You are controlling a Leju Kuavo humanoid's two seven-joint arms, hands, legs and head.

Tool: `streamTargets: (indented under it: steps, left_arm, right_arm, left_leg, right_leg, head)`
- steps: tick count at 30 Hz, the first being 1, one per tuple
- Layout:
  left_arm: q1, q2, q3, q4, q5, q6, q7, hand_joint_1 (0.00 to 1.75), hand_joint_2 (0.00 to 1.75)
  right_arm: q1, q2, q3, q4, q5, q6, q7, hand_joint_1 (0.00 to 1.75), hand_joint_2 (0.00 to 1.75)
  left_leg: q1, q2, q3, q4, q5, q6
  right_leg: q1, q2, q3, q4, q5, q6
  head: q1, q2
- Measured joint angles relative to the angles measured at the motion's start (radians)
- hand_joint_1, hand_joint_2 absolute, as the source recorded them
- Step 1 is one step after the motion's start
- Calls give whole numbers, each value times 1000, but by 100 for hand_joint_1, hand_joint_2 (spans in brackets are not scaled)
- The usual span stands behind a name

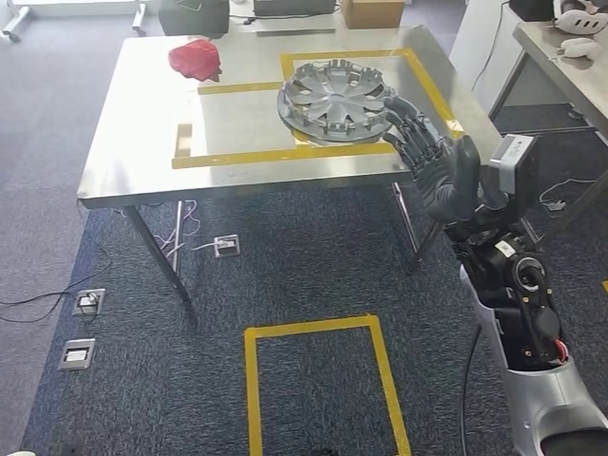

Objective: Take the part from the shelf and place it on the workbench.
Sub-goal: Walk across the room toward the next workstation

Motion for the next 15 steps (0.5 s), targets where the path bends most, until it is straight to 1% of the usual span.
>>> streamTargets:
  steps: [1,2,3,4,5,6,7,8,9,10,11,13,14,15]
  left_arm:
    - [0,0,0,0,0,0,1,0,0]
    - [1,0,0,0,1,0,1,0,0]
    - [1,0,0,0,2,0,2,0,0]
    - [0,0,0,0,3,0,2,0,0]
    - [0,-1,0,0,4,1,2,0,0]
    - [0,-1,1,0,4,2,2,0,0]
    - [0,-1,1,0,4,2,2,0,0]
    - [0,0,3,0,5,3,2,0,0]
    - [1,0,6,0,5,4,2,0,0]
    - [2,0,9,0,6,4,2,0,0]
    - [2,0,12,0,6,5,3,0,0]
    - [2,2,16,0,7,8,3,0,0]
    - [3,2,18,0,7,8,3,0,0]
    - [4,2,19,0,7,9,3,0,0]
  right_arm:
    - [-1,0,0,2,0,-2,0,0,0]
    - [-3,0,1,3,2,-3,1,0,0]
    - [-7,1,1,5,6,-4,1,0,0]
    - [-13,2,2,6,10,-5,2,0,0]
    - [-21,4,3,6,14,-6,3,0,0]
    - [-29,6,3,8,18,-8,4,0,0]
    - [-35,8,4,10,20,-10,5,0,0]
    - [-39,11,5,13,23,-12,6,0,0]
    - [-44,15,6,16,26,-13,8,0,0]
    - [-49,19,6,20,28,-14,10,0,0]
    - [-53,22,7,23,30,-14,12,0,0]
    - [-58,26,9,27,30,-15,15,0,0]
    - [-58,28,9,30,30,-15,16,0,0]
    - [-58,29,9,32,30,-16,17,0,0]
  left_leg:
    - [-1,-1,-8,1,6,-1]
    - [-1,-2,-14,2,12,-3]
    - [-2,-4,-19,3,17,-6]
    - [-3,-4,-24,3,22,-10]
    - [-4,-4,-28,4,28,-15]
    - [-4,-4,-31,4,34,-21]
    - [-4,-4,-34,3,40,-27]
    - [-3,-5,-36,2,45,-34]
    - [-2,-5,-41,8,40,-40]
    - [-2,-5,-51,28,20,-46]
    - [-1,-4,-69,68,-16,-51]
    - [2,-4,-118,200,-107,-61]
    - [4,-4,-137,261,-135,-66]
    - [5,-4,-142,297,-141,-69]
  right_leg:
    - [0,0,24,-20,17,-2]
    - [0,1,66,-77,46,-5]
    - [1,2,117,-156,71,-11]
    - [3,4,164,-232,87,-17]
    - [6,6,195,-286,95,-22]
    - [9,7,209,-315,96,-27]
    - [12,7,209,-323,98,-30]
    - [11,6,204,-326,105,-35]
    - [8,3,199,-329,113,-40]
    - [6,1,192,-333,122,-46]
    - [3,-2,184,-336,132,-53]
    - [3,-5,161,-335,149,-60]
    - [3,-6,149,-334,157,-61]
    - [3,-7,136,-334,166,-60]
  head:
    - [4,0]
    - [8,0]
    - [13,0]
    - [17,0]
    - [19,0]
    - [20,0]
    - [20,0]
    - [18,0]
    - [18,0]
    - [14,0]
    - [7,0]
    - [-8,0]
    - [-14,0]
    - [-19,0]
